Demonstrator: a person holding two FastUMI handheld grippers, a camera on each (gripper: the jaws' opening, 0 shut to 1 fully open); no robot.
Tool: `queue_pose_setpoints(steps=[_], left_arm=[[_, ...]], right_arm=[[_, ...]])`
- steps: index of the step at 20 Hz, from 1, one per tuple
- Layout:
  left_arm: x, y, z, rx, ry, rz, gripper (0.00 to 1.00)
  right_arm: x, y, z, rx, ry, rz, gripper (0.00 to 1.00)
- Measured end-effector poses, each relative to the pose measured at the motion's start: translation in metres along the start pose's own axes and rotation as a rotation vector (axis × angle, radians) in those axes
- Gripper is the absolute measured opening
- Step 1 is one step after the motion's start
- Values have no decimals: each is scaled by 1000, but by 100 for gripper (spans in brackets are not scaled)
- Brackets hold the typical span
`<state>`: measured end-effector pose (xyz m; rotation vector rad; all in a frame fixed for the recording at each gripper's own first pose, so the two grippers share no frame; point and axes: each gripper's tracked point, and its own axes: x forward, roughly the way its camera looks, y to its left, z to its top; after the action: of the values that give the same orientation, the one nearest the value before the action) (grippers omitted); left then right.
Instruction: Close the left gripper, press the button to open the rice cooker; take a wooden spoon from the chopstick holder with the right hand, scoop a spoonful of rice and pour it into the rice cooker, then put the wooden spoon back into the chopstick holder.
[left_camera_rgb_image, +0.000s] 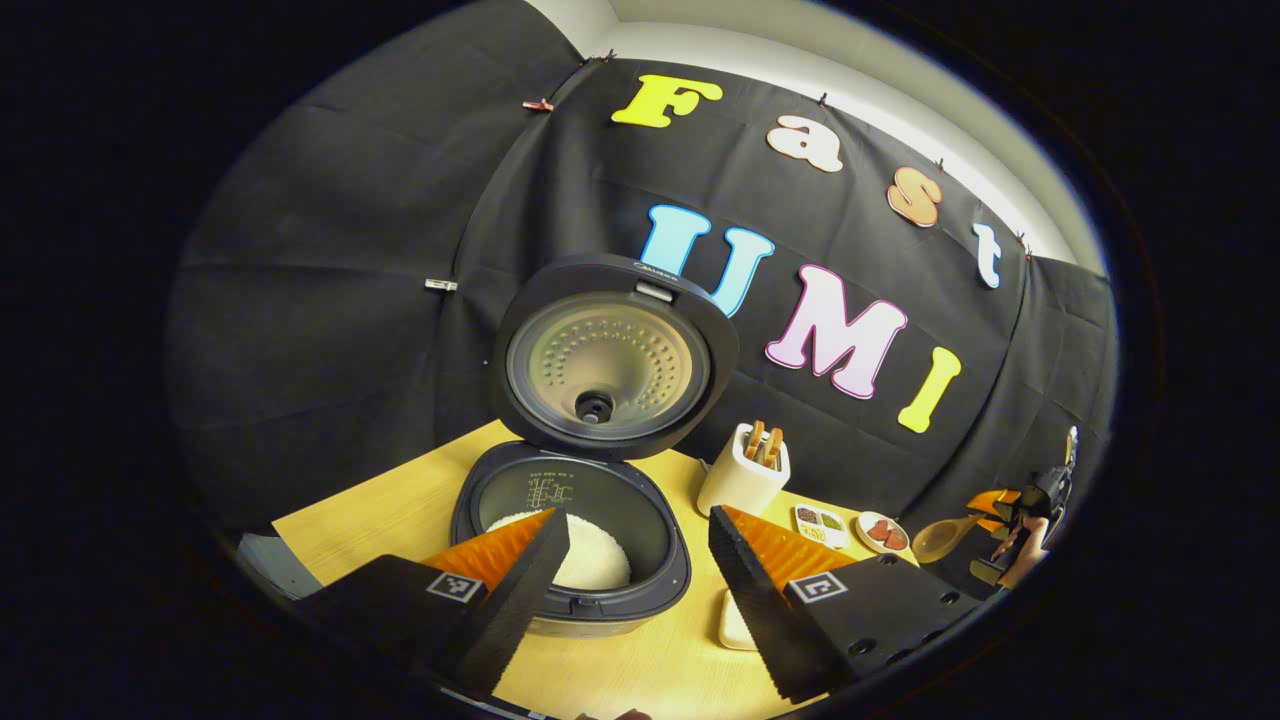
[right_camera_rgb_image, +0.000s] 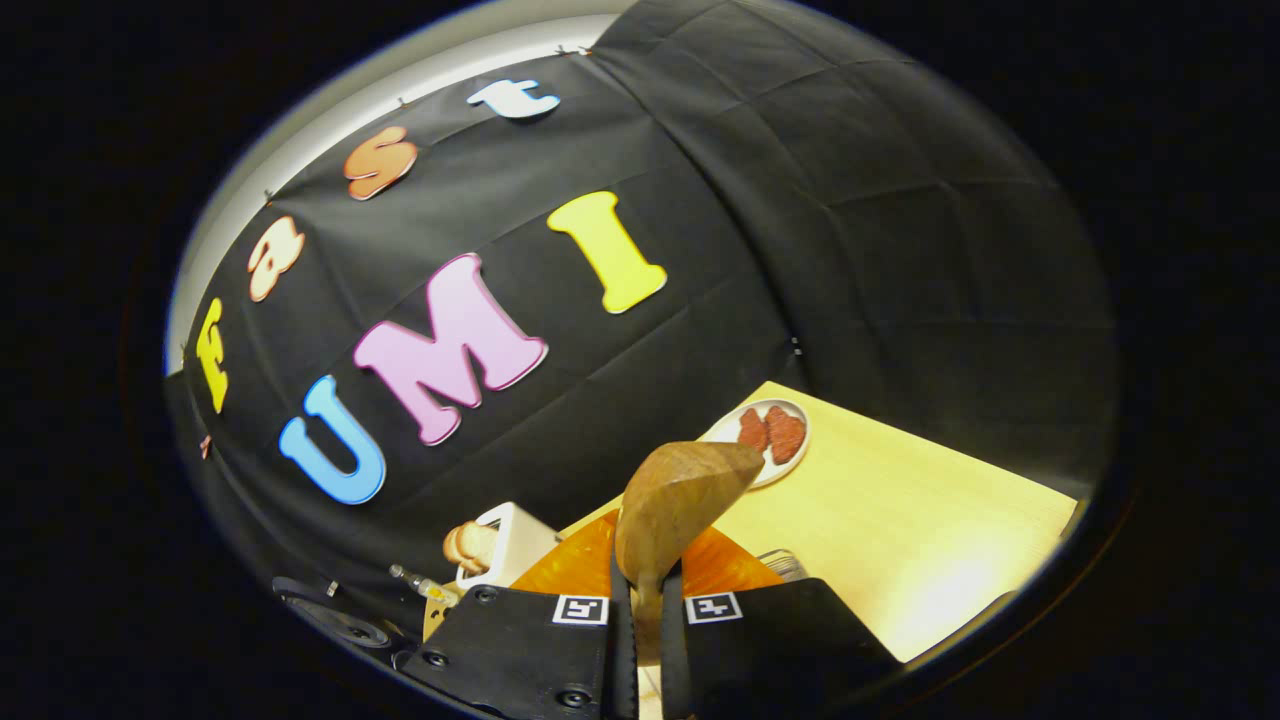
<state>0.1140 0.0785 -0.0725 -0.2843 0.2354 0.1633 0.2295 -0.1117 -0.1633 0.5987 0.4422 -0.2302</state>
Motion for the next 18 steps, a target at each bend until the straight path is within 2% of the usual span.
queue_pose_setpoints(steps=[3,6,12,18], left_arm=[[2,-5,3,22,-2,40,95],[0,-14,10,47,-18,81,95],[-2,-34,40,105,-86,145,95],[-5,-33,58,162,-122,241,95]], right_arm=[[18,-39,3,54,11,-66,13],[34,-67,-10,73,54,-103,13],[67,-84,-56,47,139,-119,13],[93,-98,-95,-13,195,-151,14]])
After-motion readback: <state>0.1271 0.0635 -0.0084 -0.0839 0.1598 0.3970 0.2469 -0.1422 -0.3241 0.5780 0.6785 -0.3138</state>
